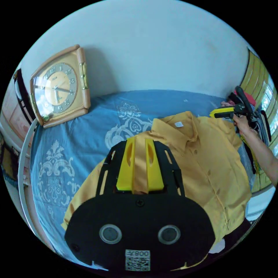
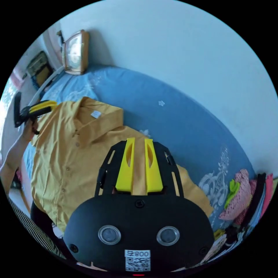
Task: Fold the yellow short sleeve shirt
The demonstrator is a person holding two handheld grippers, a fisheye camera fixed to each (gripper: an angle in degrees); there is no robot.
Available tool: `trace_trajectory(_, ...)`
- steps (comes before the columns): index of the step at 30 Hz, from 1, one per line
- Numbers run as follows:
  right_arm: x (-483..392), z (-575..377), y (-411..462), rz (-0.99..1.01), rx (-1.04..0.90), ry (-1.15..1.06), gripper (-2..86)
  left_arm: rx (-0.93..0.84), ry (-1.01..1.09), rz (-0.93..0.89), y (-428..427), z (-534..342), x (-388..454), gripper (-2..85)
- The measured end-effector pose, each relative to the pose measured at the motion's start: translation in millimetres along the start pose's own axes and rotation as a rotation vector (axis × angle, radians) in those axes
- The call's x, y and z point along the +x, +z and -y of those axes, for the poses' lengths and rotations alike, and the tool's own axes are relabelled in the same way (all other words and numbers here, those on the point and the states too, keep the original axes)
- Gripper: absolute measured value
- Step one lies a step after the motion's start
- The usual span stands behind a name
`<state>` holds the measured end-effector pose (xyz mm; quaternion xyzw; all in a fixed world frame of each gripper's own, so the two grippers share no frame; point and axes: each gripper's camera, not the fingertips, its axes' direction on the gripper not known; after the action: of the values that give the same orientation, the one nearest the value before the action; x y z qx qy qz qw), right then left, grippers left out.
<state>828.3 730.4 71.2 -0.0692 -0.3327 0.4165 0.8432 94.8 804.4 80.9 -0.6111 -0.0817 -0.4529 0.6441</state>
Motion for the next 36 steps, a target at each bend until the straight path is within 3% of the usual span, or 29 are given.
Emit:
trace_trajectory(3,-37,-6,4,0.148,0.05,-0.151,1.6,-0.047,0.116,-0.111,20,2,34,2.9)
trace_trajectory(6,-66,1,30,0.147,0.015,-0.218,0.5,-0.13,0.15,-0.059,51,8,55,1.5)
trace_trajectory(15,-60,17,90,0.201,-0.059,-0.136,0.5,-0.166,0.031,-0.068,85,13,33,1.5)
trace_trajectory(22,-2,-67,68,0.058,0.038,-0.07,6.6,-0.107,0.027,-0.143,47,-38,1,6.6)
trace_trajectory(28,68,-111,94,-0.043,-0.078,0.096,6.3,-0.156,-0.122,-0.015,32,-88,-73,6.8)
trace_trajectory(36,67,-124,145,-0.09,-0.162,0.119,3.7,-0.174,-0.283,0.021,57,-121,-112,3.2)
